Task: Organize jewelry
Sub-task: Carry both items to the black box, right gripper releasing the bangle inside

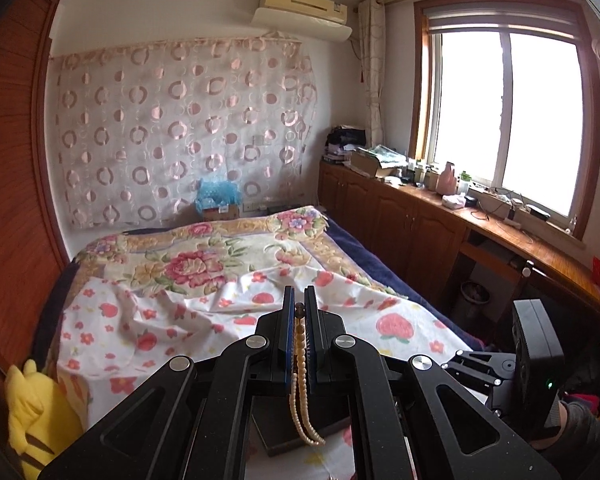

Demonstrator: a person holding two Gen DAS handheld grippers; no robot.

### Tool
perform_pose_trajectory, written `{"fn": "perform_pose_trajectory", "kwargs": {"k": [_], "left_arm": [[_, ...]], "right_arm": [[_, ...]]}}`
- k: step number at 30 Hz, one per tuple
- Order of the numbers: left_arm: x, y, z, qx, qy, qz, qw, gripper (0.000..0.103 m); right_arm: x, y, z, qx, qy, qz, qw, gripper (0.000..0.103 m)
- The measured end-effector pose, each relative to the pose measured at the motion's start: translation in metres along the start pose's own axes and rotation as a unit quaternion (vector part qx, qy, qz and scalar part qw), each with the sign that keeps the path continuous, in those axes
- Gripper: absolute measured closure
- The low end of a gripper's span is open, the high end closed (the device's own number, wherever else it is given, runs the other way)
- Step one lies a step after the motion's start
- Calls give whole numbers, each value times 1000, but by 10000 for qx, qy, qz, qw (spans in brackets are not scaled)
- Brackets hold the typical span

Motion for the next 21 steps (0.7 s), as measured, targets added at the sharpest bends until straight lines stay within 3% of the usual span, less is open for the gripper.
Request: {"fn": "perform_pose_trajectory", "kwargs": {"k": [7, 14, 21], "left_arm": [[-26, 9, -16, 104, -4, -206, 9997, 99], [-74, 78, -48, 497, -85, -952, 9942, 99], [-91, 117, -65, 685, -118, -1327, 9887, 99]], "right_arm": [[-16, -11, 3, 28, -66, -30, 10000, 45], [-49, -17, 5, 59, -110, -165, 9998, 45], [-87, -14, -1, 182, -182, -478, 9985, 45]]}}
Point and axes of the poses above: each gripper's, at about its wrist camera, not at the fingertips, and x roughly against the way its jaws point, z to its right, y to its underside, the point moved 7 cm from there along -x, roughly the way its jaws point, and after that the axes turned 7 degrees about y, right-handed, at the moved point
